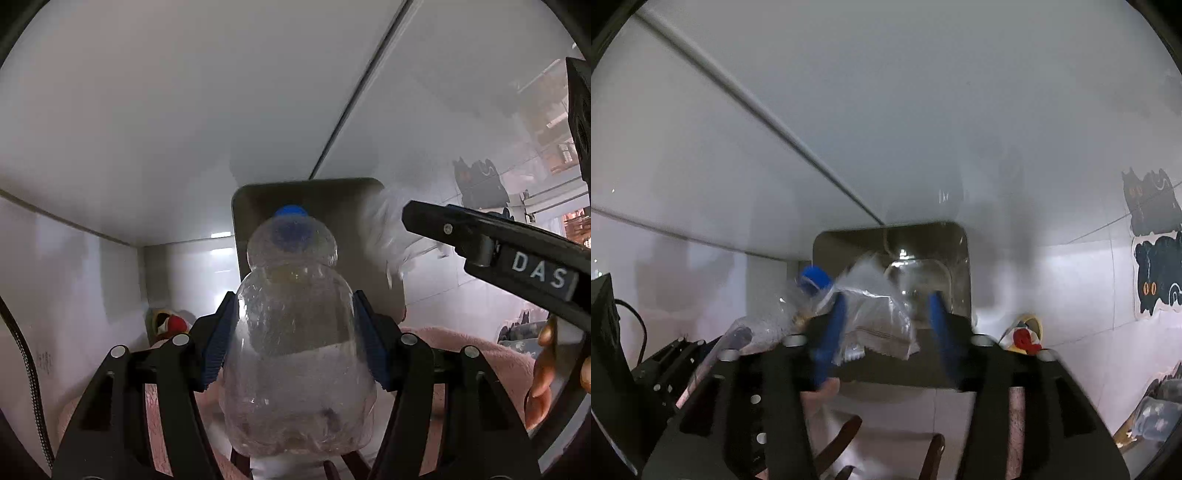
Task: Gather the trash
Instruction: 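Lower both tools over the floor bin and open both to drop the items, then grasp the yellow snack bag with the left tool while the right tool grasps the pale yellow wrapper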
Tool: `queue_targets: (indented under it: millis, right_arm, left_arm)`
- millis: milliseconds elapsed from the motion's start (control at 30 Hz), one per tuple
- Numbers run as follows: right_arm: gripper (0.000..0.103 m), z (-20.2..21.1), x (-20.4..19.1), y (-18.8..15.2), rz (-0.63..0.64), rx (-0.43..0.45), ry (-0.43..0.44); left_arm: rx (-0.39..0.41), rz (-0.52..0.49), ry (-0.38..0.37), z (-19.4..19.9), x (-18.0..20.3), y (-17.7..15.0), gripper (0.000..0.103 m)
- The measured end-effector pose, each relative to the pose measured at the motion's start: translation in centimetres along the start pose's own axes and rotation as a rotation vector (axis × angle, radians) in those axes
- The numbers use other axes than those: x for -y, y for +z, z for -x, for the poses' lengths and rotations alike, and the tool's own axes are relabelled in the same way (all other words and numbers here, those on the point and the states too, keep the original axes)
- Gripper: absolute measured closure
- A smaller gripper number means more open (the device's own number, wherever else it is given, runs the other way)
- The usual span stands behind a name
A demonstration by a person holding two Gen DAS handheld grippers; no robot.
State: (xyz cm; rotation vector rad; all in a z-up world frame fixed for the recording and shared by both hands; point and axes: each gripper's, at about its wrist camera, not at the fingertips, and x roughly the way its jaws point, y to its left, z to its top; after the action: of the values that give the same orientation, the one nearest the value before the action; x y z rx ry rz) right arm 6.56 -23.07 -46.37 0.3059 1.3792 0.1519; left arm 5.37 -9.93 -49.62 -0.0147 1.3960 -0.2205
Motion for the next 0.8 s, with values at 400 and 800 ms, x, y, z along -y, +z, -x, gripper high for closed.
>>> queue_targets:
  millis: [400,800]
  right_arm:
    - [0.013,9.1,-1.1,-0.2,0.019,0.184,-0.027]
    - [0.006,26.0,-5.1,-1.1,0.098,0.506,-0.019]
  left_arm:
    - [0.159,-0.003,0.036,8.7,-0.2,-1.6,0.008]
    - [0.41,-0.01,0.072,24.1,-1.1,-3.0,0.008]
